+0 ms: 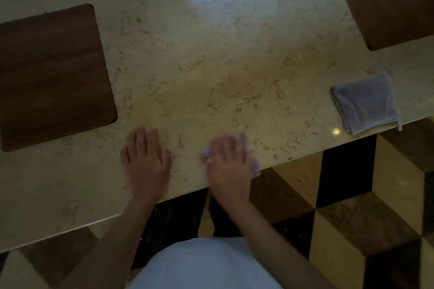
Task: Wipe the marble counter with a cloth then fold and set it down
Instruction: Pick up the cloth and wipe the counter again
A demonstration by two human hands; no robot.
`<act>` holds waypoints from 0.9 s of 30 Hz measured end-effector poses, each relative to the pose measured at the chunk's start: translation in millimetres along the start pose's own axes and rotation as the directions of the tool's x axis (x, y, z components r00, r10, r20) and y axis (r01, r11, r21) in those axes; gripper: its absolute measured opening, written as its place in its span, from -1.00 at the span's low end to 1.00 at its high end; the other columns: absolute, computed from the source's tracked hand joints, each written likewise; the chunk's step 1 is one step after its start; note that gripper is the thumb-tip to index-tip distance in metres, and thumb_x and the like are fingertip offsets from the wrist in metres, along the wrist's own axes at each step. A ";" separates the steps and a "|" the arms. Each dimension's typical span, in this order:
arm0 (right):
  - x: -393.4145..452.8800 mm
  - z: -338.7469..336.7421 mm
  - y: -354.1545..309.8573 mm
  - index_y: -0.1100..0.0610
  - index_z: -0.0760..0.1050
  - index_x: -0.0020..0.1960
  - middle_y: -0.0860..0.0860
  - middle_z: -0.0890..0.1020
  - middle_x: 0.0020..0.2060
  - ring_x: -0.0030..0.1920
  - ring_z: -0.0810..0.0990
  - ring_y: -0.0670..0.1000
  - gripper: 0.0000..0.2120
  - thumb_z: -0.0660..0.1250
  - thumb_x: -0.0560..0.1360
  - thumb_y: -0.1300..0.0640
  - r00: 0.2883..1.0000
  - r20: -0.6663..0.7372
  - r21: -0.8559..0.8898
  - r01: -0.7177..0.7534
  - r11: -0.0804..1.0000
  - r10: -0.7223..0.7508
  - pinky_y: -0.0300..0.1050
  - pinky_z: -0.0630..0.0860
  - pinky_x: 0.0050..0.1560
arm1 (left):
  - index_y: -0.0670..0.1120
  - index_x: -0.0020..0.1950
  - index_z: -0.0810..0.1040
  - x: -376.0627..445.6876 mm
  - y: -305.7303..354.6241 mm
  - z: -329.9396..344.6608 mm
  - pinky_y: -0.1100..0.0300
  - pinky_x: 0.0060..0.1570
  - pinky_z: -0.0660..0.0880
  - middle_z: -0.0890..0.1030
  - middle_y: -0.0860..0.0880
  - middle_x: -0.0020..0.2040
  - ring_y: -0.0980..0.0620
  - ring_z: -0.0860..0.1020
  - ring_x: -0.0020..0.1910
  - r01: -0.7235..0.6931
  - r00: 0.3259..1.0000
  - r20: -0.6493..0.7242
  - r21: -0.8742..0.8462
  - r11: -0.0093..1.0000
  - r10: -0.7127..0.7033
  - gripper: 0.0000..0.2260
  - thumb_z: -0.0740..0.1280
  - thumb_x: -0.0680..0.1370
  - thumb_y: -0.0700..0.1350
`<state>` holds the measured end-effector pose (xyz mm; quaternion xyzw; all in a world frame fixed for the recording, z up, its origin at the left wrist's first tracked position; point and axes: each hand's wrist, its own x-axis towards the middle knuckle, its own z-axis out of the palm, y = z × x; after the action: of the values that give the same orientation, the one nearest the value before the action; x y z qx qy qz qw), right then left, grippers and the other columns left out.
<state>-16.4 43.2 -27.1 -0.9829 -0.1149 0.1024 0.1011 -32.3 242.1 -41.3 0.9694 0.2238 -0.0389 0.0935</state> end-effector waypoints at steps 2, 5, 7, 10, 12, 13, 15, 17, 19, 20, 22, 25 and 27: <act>-24.5 12.6 -35.3 -0.01 0.21 0.58 0.07 0.26 0.59 0.62 0.03 0.21 -0.52 0.05 0.69 -0.07 0.935 0.068 -0.009 0.349 0.937 -0.348 0.30 0.15 0.53 | -0.09 0.50 0.34 1.1 -2.2 -1.7 -0.19 0.42 0.15 0.31 -0.21 0.54 -0.23 0.23 0.52 -0.022 1.000 -0.022 -0.017 1.000 0.021 -0.49 0.08 0.60 0.09; -5.8 1.6 16.1 -0.01 0.11 0.62 0.12 0.15 0.62 0.61 0.03 0.26 -0.47 0.00 0.68 -0.11 0.926 0.102 -0.111 0.374 0.921 -0.364 0.25 0.09 0.56 | -0.10 0.43 0.39 6.1 -17.8 -13.2 -0.17 0.37 0.21 0.34 -0.19 0.51 -0.22 0.31 0.46 -0.071 0.997 -0.047 -0.115 0.991 0.066 -0.55 0.14 0.59 0.05; 23.8 -17.6 78.2 0.02 0.19 0.58 0.13 0.21 0.57 0.58 0.13 0.29 -0.41 -0.16 0.67 -0.22 1.000 0.023 -0.091 -0.001 0.996 0.003 0.04 0.07 0.59 | -0.14 0.42 0.35 9.6 -42.3 -25.2 -0.15 0.35 0.21 0.33 -0.21 0.51 -0.22 0.32 0.43 -0.119 0.988 -0.118 -0.125 0.985 0.105 -0.58 0.17 0.59 -0.01; 57.6 -42.4 117.3 0.07 0.26 0.52 0.21 0.27 0.51 0.50 0.22 0.34 -0.50 -0.11 0.69 -0.12 0.901 -0.099 -0.023 -0.426 0.904 0.422 0.30 0.25 0.49 | -0.13 0.41 0.28 15.9 -94.5 -38.2 -0.18 0.39 0.16 0.26 -0.22 0.55 -0.25 0.26 0.48 -0.152 0.980 -0.144 -0.081 0.985 0.139 -0.61 0.19 0.60 -0.06; 58.0 -29.9 66.2 0.08 0.23 0.55 0.23 0.20 0.56 0.54 0.12 0.35 -0.51 -0.06 0.67 -0.04 0.869 -0.117 0.009 -0.484 0.875 0.482 0.46 0.15 0.48 | -0.15 0.43 0.34 20.2 -122.0 -35.2 -0.20 0.42 0.13 0.23 -0.22 0.56 -0.25 0.22 0.52 -0.155 0.983 -0.103 -0.026 0.988 0.152 -0.59 0.15 0.61 -0.02; 47.5 -17.4 23.1 0.09 0.21 0.57 0.21 0.16 0.58 0.57 0.07 0.34 -0.49 -0.07 0.66 -0.02 0.885 -0.115 -0.009 -0.456 0.890 0.452 0.45 0.12 0.50 | -0.15 0.46 0.37 21.0 -132.3 -31.1 -0.21 0.43 0.14 0.24 -0.23 0.56 -0.25 0.22 0.53 -0.160 0.984 -0.083 0.003 0.987 0.159 -0.56 0.13 0.62 0.00; 16.7 13.8 -71.8 0.11 0.23 0.57 0.17 0.15 0.60 0.60 -0.01 0.31 -0.47 -0.04 0.64 -0.01 0.978 -0.082 -0.054 -0.197 0.979 0.192 0.38 0.10 0.53 | -0.12 0.49 0.38 21.7 -141.4 -25.0 -0.23 0.42 0.17 0.28 -0.23 0.55 -0.27 0.25 0.51 -0.182 0.981 -0.069 0.024 0.983 0.184 -0.53 0.11 0.62 0.03; -24.4 40.4 -150.5 0.03 0.35 0.50 0.10 0.26 0.56 0.61 -0.01 0.25 -0.53 0.08 0.62 -0.02 0.969 0.072 -0.038 0.238 0.971 -0.235 0.31 0.05 0.55 | -0.10 0.50 0.38 24.1 -143.4 -23.7 -0.21 0.40 0.19 0.30 -0.23 0.54 -0.27 0.27 0.51 -0.198 0.977 -0.075 0.010 0.980 0.198 -0.52 0.11 0.61 0.03; -44.3 42.2 -169.1 -0.07 0.36 0.47 0.03 0.34 0.53 0.61 0.09 0.20 -0.58 0.17 0.62 -0.03 0.839 0.158 0.022 0.524 0.851 -0.520 0.25 0.11 0.54 | -0.07 0.52 0.36 25.1 -147.3 -24.4 -0.20 0.40 0.19 0.29 -0.21 0.55 -0.25 0.27 0.52 -0.220 0.973 -0.071 -0.006 0.976 0.219 -0.52 0.10 0.62 0.04; -38.3 36.4 -154.1 -0.09 0.36 0.46 0.03 0.35 0.51 0.59 0.15 0.19 -0.59 0.18 0.62 -0.03 0.815 0.160 0.011 0.563 0.826 -0.557 0.24 0.21 0.50 | -0.07 0.53 0.34 24.2 -149.6 -24.8 -0.19 0.41 0.19 0.28 -0.20 0.56 -0.24 0.26 0.53 -0.229 0.971 -0.069 -0.009 0.973 0.228 -0.52 0.10 0.62 0.04; -13.1 21.2 -100.2 -0.05 0.35 0.45 0.07 0.33 0.48 0.56 0.17 0.21 -0.57 0.15 0.59 -0.05 0.892 0.177 -0.137 0.440 0.887 -0.415 0.26 0.30 0.43 | -0.06 0.54 0.32 23.7 -151.5 -24.6 -0.18 0.43 0.16 0.27 -0.19 0.57 -0.21 0.23 0.54 -0.241 0.968 -0.068 -0.006 0.970 0.240 -0.53 0.10 0.64 0.03; 32.4 -5.9 -3.6 0.03 0.40 0.42 0.16 0.34 0.45 0.51 0.20 0.26 -0.54 -0.02 0.61 -0.02 0.985 -0.056 -0.238 -0.173 0.956 0.165 0.32 0.30 0.42 | -0.04 0.56 0.30 21.7 -149.9 -25.7 -0.16 0.48 0.12 0.25 -0.17 0.58 -0.19 0.19 0.57 -0.229 0.972 -0.063 -0.009 0.973 0.228 -0.53 0.15 0.64 0.00; 47.0 -14.9 13.1 0.00 0.20 0.57 0.15 0.20 0.57 0.59 0.06 0.25 -0.54 -0.07 0.69 -0.03 0.873 -0.156 -0.055 -0.475 0.878 0.462 0.33 0.15 0.50 | -0.04 0.55 0.30 21.3 -148.6 -26.3 -0.15 0.48 0.12 0.25 -0.17 0.58 -0.18 0.19 0.57 -0.225 0.973 -0.062 -0.014 0.974 0.224 -0.54 0.17 0.64 0.00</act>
<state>34.4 39.7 -24.1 -0.9897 0.1295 0.0502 0.0358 -77.9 387.5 -42.4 0.9881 0.1158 0.0034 0.1009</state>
